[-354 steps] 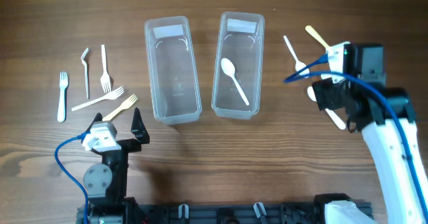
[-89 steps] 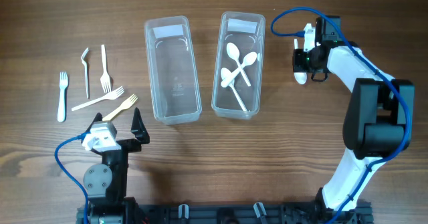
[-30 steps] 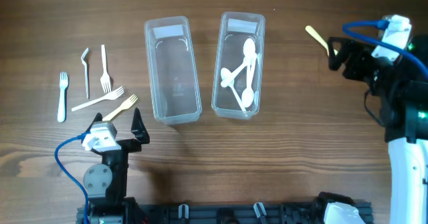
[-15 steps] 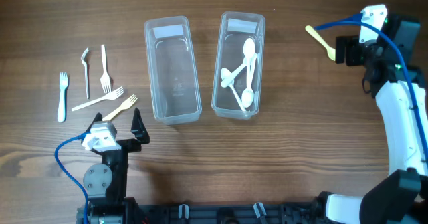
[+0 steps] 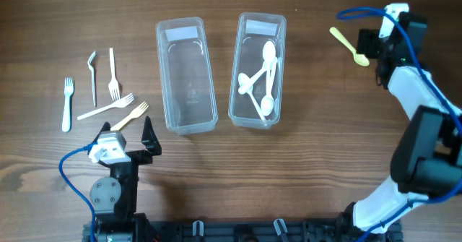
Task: Pack container
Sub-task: 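Reach the right gripper to the yellow spoon and grasp its handle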
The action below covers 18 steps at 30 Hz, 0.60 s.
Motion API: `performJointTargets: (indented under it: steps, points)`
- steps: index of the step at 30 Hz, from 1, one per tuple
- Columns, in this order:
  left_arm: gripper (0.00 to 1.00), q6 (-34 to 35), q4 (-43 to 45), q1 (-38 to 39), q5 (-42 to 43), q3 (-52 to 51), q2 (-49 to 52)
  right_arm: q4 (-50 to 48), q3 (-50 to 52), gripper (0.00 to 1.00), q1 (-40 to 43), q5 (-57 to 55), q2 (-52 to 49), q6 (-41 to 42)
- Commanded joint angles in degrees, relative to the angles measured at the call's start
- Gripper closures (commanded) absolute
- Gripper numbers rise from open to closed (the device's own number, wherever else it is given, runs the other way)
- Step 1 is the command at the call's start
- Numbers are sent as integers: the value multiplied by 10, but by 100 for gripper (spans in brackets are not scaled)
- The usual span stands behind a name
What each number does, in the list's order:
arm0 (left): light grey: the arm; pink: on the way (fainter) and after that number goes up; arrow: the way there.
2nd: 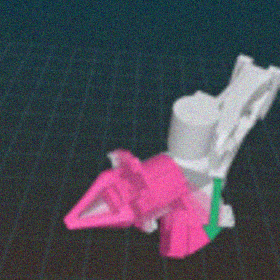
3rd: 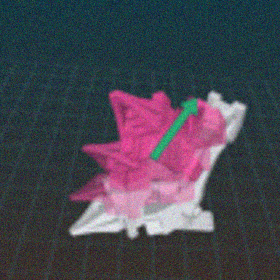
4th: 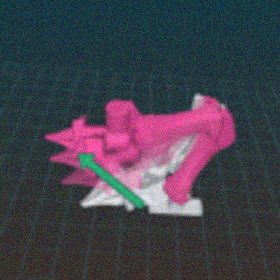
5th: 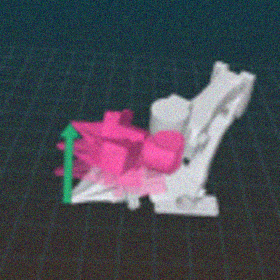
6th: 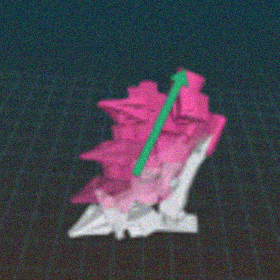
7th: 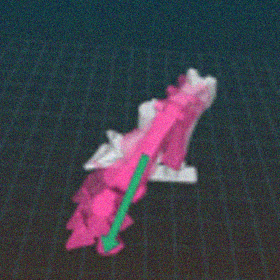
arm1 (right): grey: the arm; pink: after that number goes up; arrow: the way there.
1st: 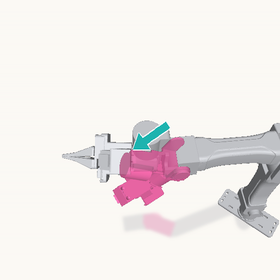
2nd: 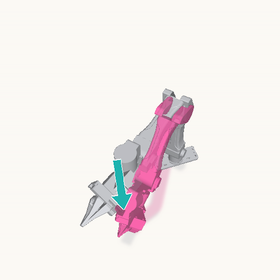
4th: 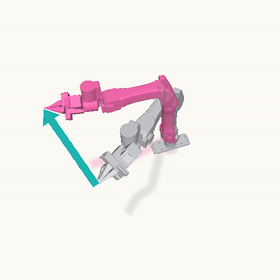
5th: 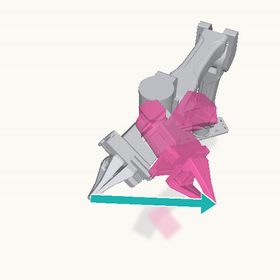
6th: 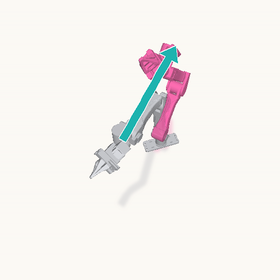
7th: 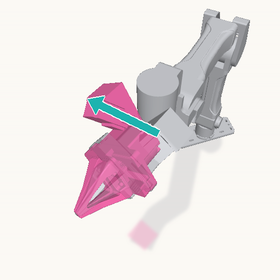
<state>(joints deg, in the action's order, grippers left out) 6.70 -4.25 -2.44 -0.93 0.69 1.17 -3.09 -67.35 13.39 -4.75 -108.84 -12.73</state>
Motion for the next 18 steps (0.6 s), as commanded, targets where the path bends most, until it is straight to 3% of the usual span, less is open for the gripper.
performJointTargets:
  steps: [1, 8, 18]
  points:
    - [0, -1, 2, -3, 5, -3, -2, -22, -1, 0, 2, 0, -51, 57]
    - [0, -1, 2, -3, 5, -3, -2, -30, -1, 0, 26, 41, -92, 155]
    - [0, -1, 2, -3, 5, -3, -2, 48, -1, 1, 36, 70, -92, 249]
